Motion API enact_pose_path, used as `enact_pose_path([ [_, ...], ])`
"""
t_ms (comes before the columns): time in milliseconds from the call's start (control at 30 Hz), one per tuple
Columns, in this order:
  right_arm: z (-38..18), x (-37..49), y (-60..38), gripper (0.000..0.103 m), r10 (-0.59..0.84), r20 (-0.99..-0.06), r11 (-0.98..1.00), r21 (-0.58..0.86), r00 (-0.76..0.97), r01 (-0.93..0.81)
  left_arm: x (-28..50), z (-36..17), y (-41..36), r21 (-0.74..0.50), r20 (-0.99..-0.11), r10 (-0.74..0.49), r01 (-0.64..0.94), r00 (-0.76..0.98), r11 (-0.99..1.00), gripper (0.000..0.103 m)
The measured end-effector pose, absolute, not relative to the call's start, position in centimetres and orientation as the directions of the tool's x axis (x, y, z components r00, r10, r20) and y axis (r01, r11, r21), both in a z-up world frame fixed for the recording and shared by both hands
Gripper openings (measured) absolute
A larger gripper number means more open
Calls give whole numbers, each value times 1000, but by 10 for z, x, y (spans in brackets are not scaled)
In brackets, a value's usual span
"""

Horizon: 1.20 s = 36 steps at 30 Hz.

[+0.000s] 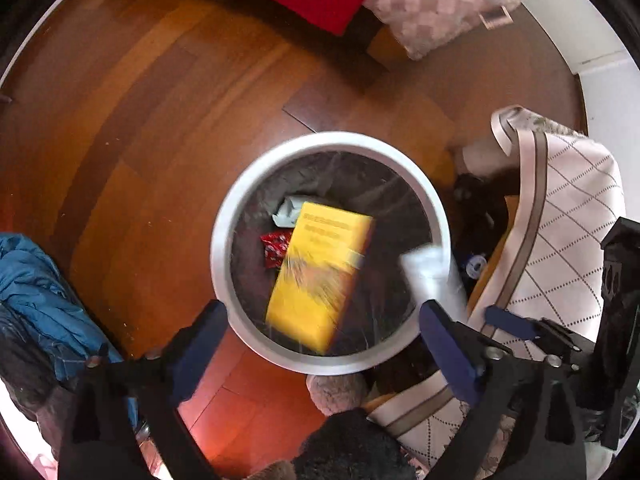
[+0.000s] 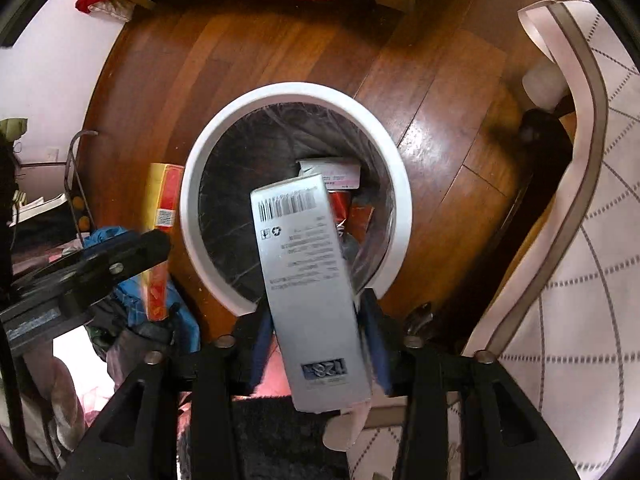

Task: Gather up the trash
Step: 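Carry both boxes over the white bin and open both tools to drop them, then move both open tools back over the table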

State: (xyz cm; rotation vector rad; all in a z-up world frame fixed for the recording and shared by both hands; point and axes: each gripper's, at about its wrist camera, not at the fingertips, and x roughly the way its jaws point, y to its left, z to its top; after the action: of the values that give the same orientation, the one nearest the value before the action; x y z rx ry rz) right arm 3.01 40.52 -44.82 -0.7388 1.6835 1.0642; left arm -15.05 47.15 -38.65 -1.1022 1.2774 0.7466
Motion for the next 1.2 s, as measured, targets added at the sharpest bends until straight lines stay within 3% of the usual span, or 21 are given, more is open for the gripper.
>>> enact_pose_path([
  [33, -450, 34, 410, 72, 9, -943, 435, 302, -331, -848, -153, -385, 472, -203, -978, -122, -919, 171, 339, 98],
  [67, -450, 36, 412, 82, 19, -946, 439, 299, -324, -848, -155, -382, 470, -194, -980, -107, -920, 166, 342, 99],
  [133, -449, 38, 409, 90, 30, -950, 447, 292, -312, -846, -159, -379, 468, -167, -986, -69, -922, 153, 350, 99],
  [167, -449, 39, 409, 101, 29, -952, 452, 284, -305, -845, -161, -375, 464, -146, -989, -37, -924, 142, 354, 99],
  [200, -448, 41, 407, 103, 29, -955, 460, 275, -295, -844, -164, -373, 462, -129, -991, -16, -924, 132, 359, 99],
  [333, -444, 42, 396, 103, 38, -972, 458, 224, -233, -860, -169, -365, 451, -31, -995, 79, -927, 65, 373, 99],
  [467, -437, 47, 382, 103, 48, -980, 461, 192, -192, -867, -174, -359, 438, -8, -992, 113, -929, 53, 369, 99],
  [1200, -326, 21, 335, 103, 231, -968, 383, 185, -100, -905, -190, -269, 380, -11, -953, 277, -931, 119, 364, 99],
])
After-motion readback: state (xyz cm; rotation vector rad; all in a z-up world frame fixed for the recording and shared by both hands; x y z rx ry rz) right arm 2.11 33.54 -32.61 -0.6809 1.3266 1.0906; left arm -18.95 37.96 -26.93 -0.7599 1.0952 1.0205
